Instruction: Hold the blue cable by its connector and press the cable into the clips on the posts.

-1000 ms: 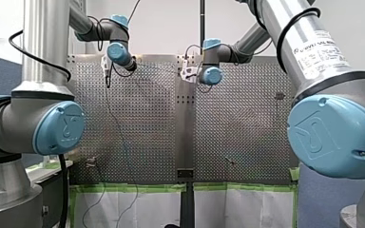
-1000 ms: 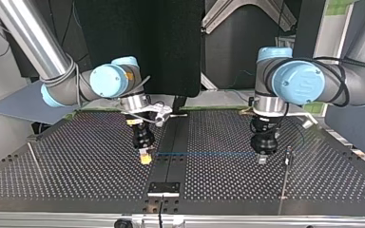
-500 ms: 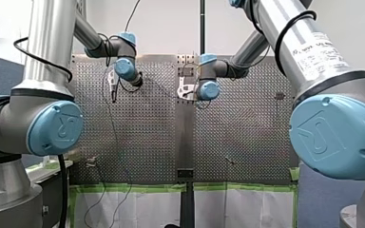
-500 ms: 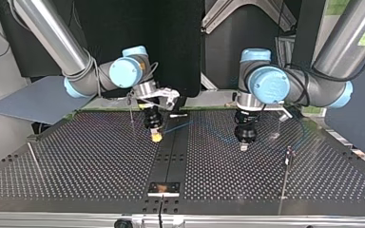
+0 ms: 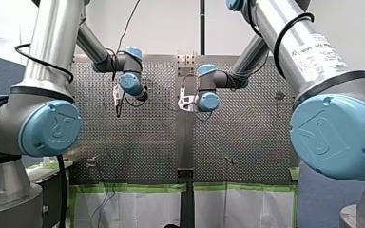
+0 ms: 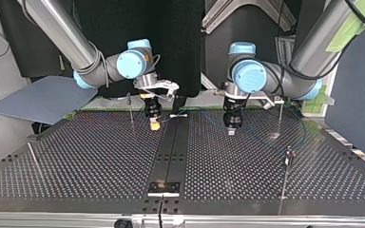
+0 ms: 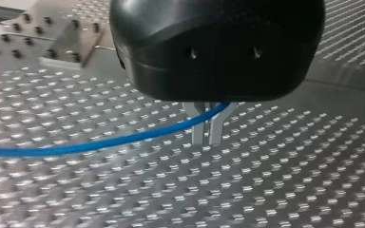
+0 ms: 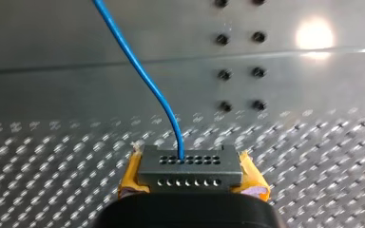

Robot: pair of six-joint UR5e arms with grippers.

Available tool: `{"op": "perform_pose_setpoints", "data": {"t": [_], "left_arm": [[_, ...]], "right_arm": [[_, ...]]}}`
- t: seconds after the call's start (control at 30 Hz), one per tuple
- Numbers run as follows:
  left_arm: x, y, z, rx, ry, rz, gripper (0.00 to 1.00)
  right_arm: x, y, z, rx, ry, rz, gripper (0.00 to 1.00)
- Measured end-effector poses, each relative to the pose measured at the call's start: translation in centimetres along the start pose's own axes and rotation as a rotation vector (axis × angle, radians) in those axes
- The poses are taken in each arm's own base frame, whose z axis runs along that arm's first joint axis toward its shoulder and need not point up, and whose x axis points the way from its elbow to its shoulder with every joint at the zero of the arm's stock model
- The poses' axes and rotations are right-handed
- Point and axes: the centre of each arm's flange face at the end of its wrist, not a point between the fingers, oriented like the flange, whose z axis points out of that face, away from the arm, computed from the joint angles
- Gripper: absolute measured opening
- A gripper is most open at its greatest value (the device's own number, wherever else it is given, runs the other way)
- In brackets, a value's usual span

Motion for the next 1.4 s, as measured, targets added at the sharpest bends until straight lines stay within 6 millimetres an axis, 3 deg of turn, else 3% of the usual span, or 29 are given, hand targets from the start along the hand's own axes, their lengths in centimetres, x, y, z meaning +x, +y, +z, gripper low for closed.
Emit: {"op": "perform_pose_setpoints", "data": {"t": [0.33,0.73,0.83,1.07,1.4], "left_arm": [[6.2,-1.3,-1.2,0.015,0.049,0.017,0.0],[8.5,-3.1,-2.4,0.04,0.053,0.028,0.0],[9.7,-3.8,-2.5,0.049,0.06,0.035,0.0],[12.6,-5.0,-2.7,0.056,0.081,0.034,0.0],[17.1,-6.5,-3.3,0.068,0.112,0.05,0.0]], "right_arm": [[-3.1,1.6,-1.4,-0.026,-0.018,-0.003,0.0],[-6.6,2.9,-3.3,-0.039,-0.031,0.003,0.0],[-8.3,3.2,-3.9,-0.043,-0.049,0.0,0.0],[-14.3,4.4,-6.3,-0.078,-0.148,-0.018,0.0],[-19.5,6.2,-7.6,-0.116,-0.229,-0.031,0.0]]}}
